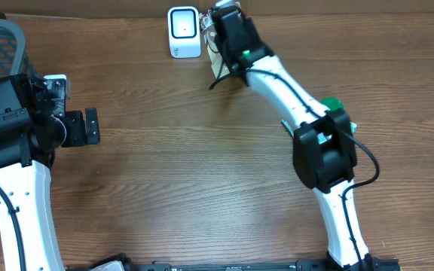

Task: Scan the item barcode
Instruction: 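Hold the PanTree bag in front of the scanner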

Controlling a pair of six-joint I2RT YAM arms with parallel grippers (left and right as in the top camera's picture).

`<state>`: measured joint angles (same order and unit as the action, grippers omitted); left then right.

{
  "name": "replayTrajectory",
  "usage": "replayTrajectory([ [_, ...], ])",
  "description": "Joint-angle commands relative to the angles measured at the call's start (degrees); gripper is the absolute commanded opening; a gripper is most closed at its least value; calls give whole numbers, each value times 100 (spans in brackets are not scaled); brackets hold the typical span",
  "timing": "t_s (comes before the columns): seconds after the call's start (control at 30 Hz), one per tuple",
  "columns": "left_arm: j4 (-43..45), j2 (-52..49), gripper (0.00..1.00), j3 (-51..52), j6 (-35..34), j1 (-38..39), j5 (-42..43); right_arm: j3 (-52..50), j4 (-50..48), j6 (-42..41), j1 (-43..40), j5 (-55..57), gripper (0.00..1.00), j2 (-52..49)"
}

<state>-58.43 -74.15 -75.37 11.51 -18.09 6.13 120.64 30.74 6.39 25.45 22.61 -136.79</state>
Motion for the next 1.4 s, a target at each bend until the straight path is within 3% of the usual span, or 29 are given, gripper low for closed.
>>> replayTrajectory([
  [0.0,15,11,99,-63,-85,9,-20,92,278,-1864,-673,-2321,82,177],
  [0.03,15,11,100,-63,-85,9,-20,92,358,-2179,-868,-2940,90,177],
  [0.1,15,11,99,-63,-85,9,-20,46,341,-2629,-1176,-3818,95,151],
  [0.23,15,11,100,-63,-85,9,-20,-46,125,-2874,-1639,-4892,98,2],
  [0.57,15,11,100,-63,-85,11,-20,-72,-553,-2874,-1797,-5580,99,-800],
  [1.1,17,0,100,-63,-85,11,-20,-72,-822,-2935,-1766,-5488,99,-1379],
  [1.37,15,0,100,-63,-85,11,-20,-72,-1484,-3088,-1432,-5442,86,-1676],
])
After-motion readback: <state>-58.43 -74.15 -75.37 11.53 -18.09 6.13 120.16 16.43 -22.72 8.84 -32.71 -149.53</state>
